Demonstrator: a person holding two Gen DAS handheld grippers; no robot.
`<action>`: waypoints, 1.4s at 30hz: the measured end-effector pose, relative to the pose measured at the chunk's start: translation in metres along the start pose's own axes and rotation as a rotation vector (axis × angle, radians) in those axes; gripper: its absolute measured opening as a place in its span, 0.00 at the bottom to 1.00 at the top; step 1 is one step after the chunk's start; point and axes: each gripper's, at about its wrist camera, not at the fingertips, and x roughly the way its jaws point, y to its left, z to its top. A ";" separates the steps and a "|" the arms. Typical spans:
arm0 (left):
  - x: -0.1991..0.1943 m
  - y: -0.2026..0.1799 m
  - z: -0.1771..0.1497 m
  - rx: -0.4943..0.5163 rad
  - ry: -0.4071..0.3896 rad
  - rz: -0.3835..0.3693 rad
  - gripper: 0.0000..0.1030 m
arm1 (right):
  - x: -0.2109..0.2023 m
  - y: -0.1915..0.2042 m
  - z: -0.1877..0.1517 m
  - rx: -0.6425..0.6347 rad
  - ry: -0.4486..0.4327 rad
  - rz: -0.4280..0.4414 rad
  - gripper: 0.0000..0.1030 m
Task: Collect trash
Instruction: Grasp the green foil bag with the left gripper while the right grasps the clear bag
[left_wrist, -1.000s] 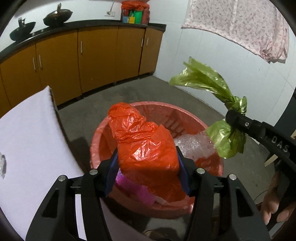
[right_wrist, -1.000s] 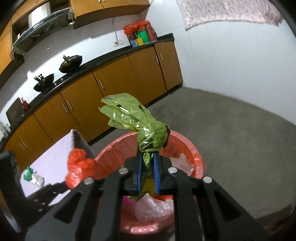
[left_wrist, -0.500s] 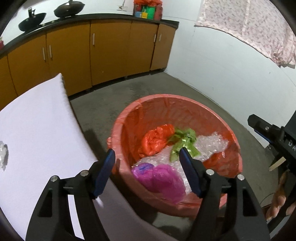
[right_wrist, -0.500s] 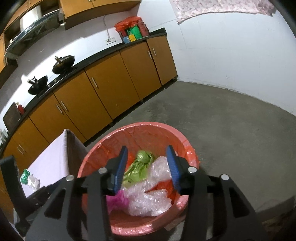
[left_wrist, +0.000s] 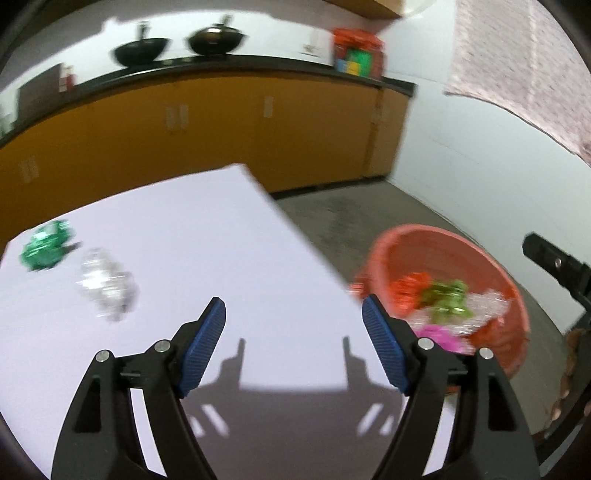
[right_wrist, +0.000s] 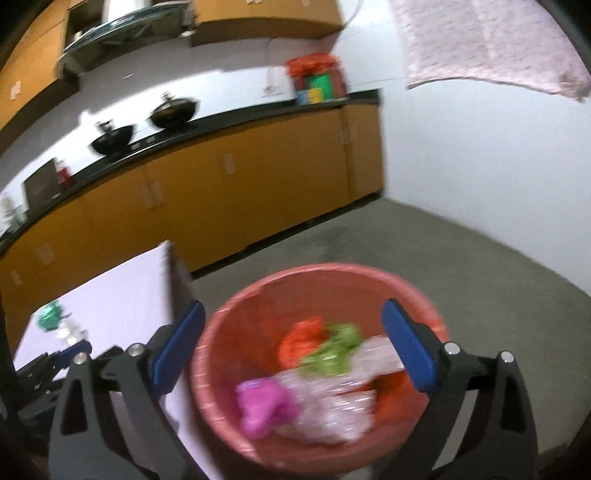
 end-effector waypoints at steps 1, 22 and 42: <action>-0.004 0.013 -0.001 -0.017 -0.007 0.023 0.74 | 0.002 0.011 -0.002 -0.018 0.008 0.021 0.92; -0.039 0.295 -0.014 -0.289 -0.086 0.530 0.86 | 0.083 0.295 -0.052 -0.298 0.252 0.439 0.69; 0.053 0.297 0.037 -0.206 0.047 0.355 0.98 | 0.124 0.270 -0.055 -0.246 0.343 0.387 0.26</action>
